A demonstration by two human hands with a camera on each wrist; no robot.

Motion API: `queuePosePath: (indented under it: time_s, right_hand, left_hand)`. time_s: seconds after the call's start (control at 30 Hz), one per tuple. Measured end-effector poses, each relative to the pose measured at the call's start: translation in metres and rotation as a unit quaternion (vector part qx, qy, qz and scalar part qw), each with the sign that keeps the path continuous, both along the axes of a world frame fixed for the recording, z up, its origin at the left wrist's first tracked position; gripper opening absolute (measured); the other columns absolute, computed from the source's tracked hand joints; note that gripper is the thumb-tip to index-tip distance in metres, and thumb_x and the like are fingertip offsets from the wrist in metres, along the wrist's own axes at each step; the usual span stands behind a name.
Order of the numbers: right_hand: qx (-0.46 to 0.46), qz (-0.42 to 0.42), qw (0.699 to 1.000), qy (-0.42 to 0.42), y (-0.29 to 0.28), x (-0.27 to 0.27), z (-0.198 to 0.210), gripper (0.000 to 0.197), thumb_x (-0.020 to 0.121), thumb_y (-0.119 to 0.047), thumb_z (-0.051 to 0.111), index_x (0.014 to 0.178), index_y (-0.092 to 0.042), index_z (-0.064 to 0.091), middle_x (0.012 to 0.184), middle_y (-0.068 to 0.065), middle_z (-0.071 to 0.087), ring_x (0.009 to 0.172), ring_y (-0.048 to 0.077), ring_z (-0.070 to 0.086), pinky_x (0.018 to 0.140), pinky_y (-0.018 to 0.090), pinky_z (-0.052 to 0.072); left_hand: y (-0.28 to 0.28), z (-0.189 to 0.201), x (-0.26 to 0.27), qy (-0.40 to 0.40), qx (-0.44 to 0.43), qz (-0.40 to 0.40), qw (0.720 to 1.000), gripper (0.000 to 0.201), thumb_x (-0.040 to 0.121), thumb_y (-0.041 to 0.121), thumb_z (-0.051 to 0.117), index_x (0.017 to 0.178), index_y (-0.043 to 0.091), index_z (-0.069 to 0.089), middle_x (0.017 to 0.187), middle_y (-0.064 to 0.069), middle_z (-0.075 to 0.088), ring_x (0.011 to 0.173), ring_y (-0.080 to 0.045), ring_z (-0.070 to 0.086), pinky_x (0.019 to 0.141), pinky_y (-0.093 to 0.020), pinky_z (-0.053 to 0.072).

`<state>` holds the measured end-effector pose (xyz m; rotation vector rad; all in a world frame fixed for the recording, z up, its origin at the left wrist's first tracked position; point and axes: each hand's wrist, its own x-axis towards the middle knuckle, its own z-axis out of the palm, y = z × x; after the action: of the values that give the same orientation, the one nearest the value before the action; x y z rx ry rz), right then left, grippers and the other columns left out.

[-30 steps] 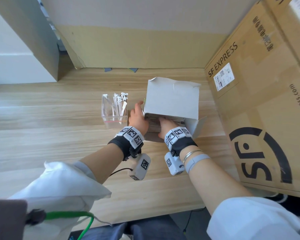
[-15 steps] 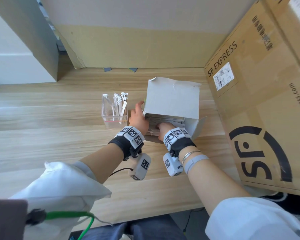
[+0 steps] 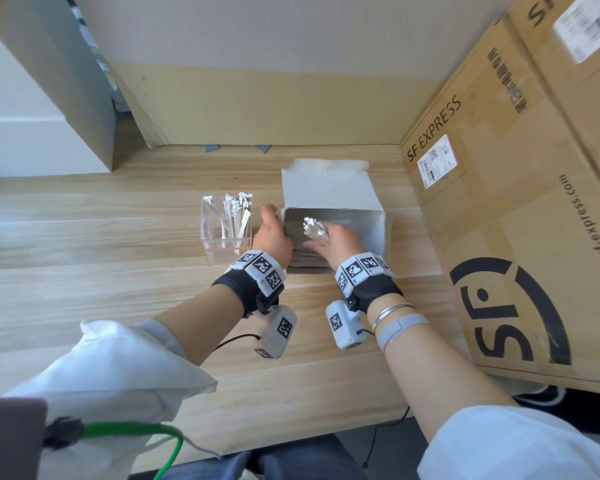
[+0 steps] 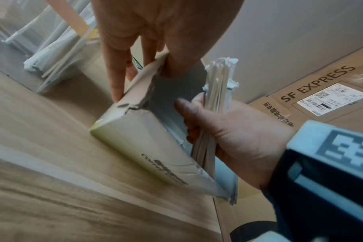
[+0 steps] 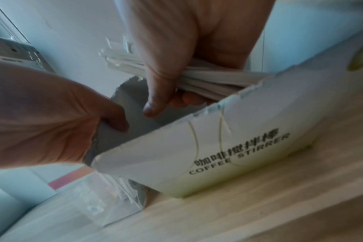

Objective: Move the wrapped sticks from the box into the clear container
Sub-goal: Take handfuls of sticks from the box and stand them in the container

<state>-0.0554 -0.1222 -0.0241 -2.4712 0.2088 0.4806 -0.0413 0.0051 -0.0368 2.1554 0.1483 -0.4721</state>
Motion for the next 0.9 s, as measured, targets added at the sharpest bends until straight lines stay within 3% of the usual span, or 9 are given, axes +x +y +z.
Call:
queuePosePath:
  time_s: [0.07, 0.17, 0.3, 0.37, 0.47, 0.57, 0.7, 0.8, 0.9]
  right_hand:
    - [0.032, -0.037, 0.998, -0.028, 0.000, 0.002, 0.002, 0.038, 0.084, -0.032, 0.066, 0.114, -0.009, 0.062, 0.103, 0.011, 0.070, 0.095, 0.026, 0.063, 0.076, 0.023, 0.041]
    - [0.070, -0.098, 0.991, -0.059, -0.001, 0.005, 0.003, 0.027, 0.084, -0.035, 0.065, 0.097, -0.011, 0.064, 0.082, 0.006, 0.067, 0.077, 0.019, 0.060, 0.076, 0.026, 0.046]
    - [0.160, -0.146, 0.974, -0.071, 0.000, 0.005, 0.003, 0.018, 0.086, -0.029, 0.063, 0.073, -0.017, 0.059, 0.060, -0.006, 0.062, 0.051, -0.003, 0.058, 0.062, 0.011, 0.045]
    - [0.183, -0.161, 0.966, -0.090, 0.002, 0.007, 0.004, 0.026, 0.088, -0.028, 0.061, 0.064, -0.022, 0.054, 0.053, -0.004, 0.055, 0.050, 0.005, 0.054, 0.063, 0.014, 0.045]
    - [0.233, -0.181, 0.950, -0.107, 0.007, 0.010, 0.007, 0.030, 0.089, -0.024, 0.061, 0.061, -0.024, 0.049, 0.049, 0.001, 0.045, 0.050, 0.017, 0.046, 0.068, 0.032, 0.046]
    - [0.249, -0.186, 0.943, -0.119, 0.016, 0.016, 0.013, 0.037, 0.087, -0.027, 0.062, 0.056, -0.020, 0.045, 0.050, 0.002, 0.044, 0.051, 0.019, 0.044, 0.067, 0.032, 0.044]
    - [0.259, -0.185, 0.939, -0.130, 0.033, 0.028, 0.024, 0.045, 0.089, -0.032, 0.058, 0.051, -0.017, 0.039, 0.051, 0.004, 0.042, 0.054, 0.021, 0.044, 0.061, 0.025, 0.042]
    - [0.281, -0.156, 0.934, -0.156, 0.048, 0.037, 0.035, 0.040, 0.091, -0.029, 0.057, 0.056, -0.018, 0.041, 0.050, 0.003, 0.042, 0.051, 0.020, 0.043, 0.062, 0.028, 0.043]
    - [0.326, -0.136, 0.919, -0.175, 0.067, 0.046, 0.044, 0.036, 0.092, -0.023, 0.056, 0.059, -0.018, 0.042, 0.050, 0.002, 0.041, 0.049, 0.019, 0.041, 0.063, 0.030, 0.041]
  left_hand:
    - [0.000, 0.004, 0.000, 0.004, 0.044, -0.041, 0.998, 0.041, 0.091, -0.005, 0.037, 0.130, -0.003, 0.026, 0.113, -0.030, 0.060, 0.095, -0.039, 0.063, 0.077, -0.041, 0.048]
    - [-0.001, 0.005, 0.002, 0.030, 0.095, -0.058, 0.993, 0.042, 0.092, -0.006, 0.033, 0.133, -0.003, 0.028, 0.120, -0.028, 0.057, 0.106, -0.038, 0.059, 0.082, -0.038, 0.047]
    - [0.003, 0.002, 0.006, 0.067, 0.117, -0.063, 0.989, 0.044, 0.094, -0.001, 0.033, 0.137, 0.004, 0.030, 0.125, -0.022, 0.058, 0.110, -0.035, 0.058, 0.081, -0.035, 0.045]
    - [0.003, 0.003, 0.006, 0.068, 0.117, -0.079, 0.988, 0.044, 0.096, 0.005, 0.036, 0.140, 0.006, 0.029, 0.128, -0.021, 0.057, 0.113, -0.034, 0.057, 0.081, -0.035, 0.044]
    - [0.005, 0.011, 0.006, 0.028, 0.102, -0.094, 0.990, 0.049, 0.098, 0.010, 0.036, 0.145, 0.007, 0.023, 0.139, -0.020, 0.048, 0.123, -0.034, 0.050, 0.096, -0.037, 0.042]
    - [0.016, 0.020, 0.011, -0.069, 0.069, -0.062, 0.993, 0.044, 0.096, 0.005, 0.036, 0.141, 0.008, 0.037, 0.142, -0.016, 0.044, 0.125, -0.030, 0.049, 0.103, -0.034, 0.038]
    - [0.040, 0.024, 0.020, -0.188, 0.089, 0.006, 0.978, 0.037, 0.091, 0.003, 0.043, 0.124, 0.013, 0.057, 0.127, -0.012, 0.053, 0.116, -0.030, 0.048, 0.097, -0.032, 0.037]
    - [0.064, 0.025, 0.026, -0.166, 0.161, 0.063, 0.971, 0.037, 0.091, 0.015, 0.047, 0.128, 0.022, 0.053, 0.133, -0.009, 0.047, 0.123, -0.030, 0.038, 0.099, -0.037, 0.033]
    - [0.085, 0.019, 0.031, -0.108, 0.161, 0.098, 0.976, 0.040, 0.093, 0.018, 0.043, 0.133, 0.020, 0.046, 0.139, -0.012, 0.045, 0.127, -0.032, 0.037, 0.102, -0.038, 0.032]
